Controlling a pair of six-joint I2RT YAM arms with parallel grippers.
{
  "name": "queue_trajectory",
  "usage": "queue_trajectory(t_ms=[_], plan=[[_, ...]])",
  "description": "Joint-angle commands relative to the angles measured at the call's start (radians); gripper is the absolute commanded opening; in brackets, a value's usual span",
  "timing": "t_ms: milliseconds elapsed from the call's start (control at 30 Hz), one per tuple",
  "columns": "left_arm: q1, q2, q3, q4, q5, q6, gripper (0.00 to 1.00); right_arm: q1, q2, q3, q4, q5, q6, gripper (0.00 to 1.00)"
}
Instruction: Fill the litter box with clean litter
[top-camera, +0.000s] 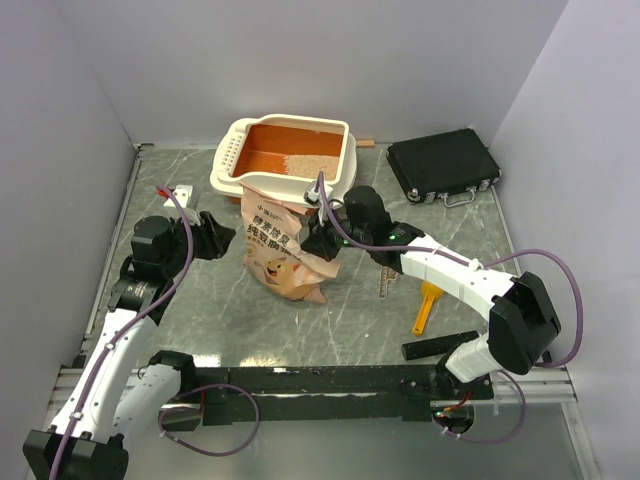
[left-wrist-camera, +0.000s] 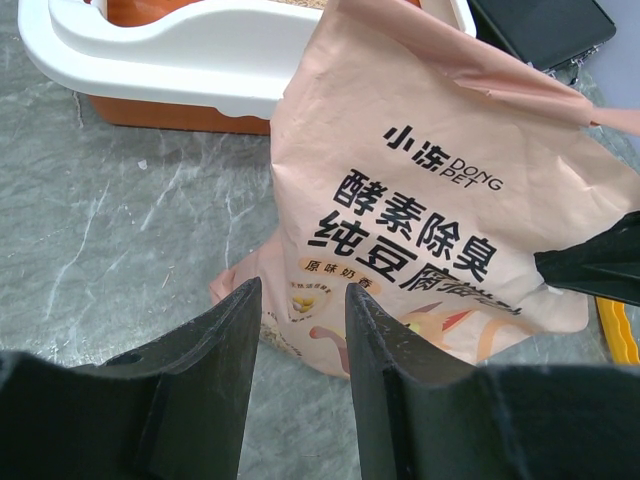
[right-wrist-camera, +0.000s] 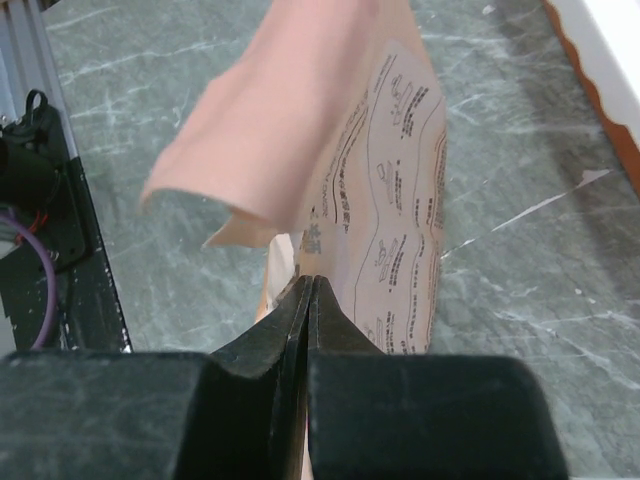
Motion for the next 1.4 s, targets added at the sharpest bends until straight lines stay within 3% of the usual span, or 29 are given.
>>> queue_trajectory(t_ms=[0, 167, 333, 467, 600, 633, 767, 833, 967, 1167, 1367], plan=[[-0.003, -0.004, 0.023, 0.010, 0.007, 0.004, 0.45, 0.018, -0.015, 0.052, -0.051, -0.056, -0.052, 0.00], [-0.003, -0.004, 0.025, 0.006, 0.009, 0.002, 0.45, 0.062, -0.016, 0.098, -0.198, -0.114, -0.101, 0.00], [-0.003, -0.006, 0.026, 0.008, 0.003, 0.002, 0.45, 0.096, -0.019, 0.104, -0.226, -0.145, -0.089, 0.00], [-0.003, -0.004, 0.025, 0.006, 0.000, 0.002, 0.45, 0.120, 0.025, 0.086, -0.194, -0.041, -0.043, 0.01], [-0.003, 0.002, 0.023, 0.006, 0.001, 0.002, 0.45, 0.171, 0.089, 0.086, -0.181, 0.179, -0.011, 0.01], [-0.003, 0.002, 0.025, 0.006, 0.004, 0.004, 0.45, 0.197, 0.109, 0.089, -0.186, 0.229, -0.009, 0.09], [-0.003, 0.005, 0.023, 0.006, 0.001, 0.002, 0.45, 0.257, 0.148, 0.110, -0.216, 0.474, -0.003, 0.16], [-0.003, 0.005, 0.025, 0.005, 0.003, 0.002, 0.45, 0.269, 0.146, 0.109, -0.212, 0.587, 0.002, 0.33], [-0.003, 0.004, 0.025, 0.005, -0.002, 0.002, 0.45, 0.279, 0.114, 0.078, -0.175, 0.701, 0.014, 0.50], [-0.003, 0.005, 0.025, 0.005, -0.002, 0.004, 0.45, 0.275, 0.080, 0.034, -0.111, 0.800, 0.005, 0.56], [-0.004, 0.007, 0.023, 0.003, -0.003, 0.006, 0.45, 0.237, 0.073, 0.033, -0.104, 0.817, -0.011, 0.57]])
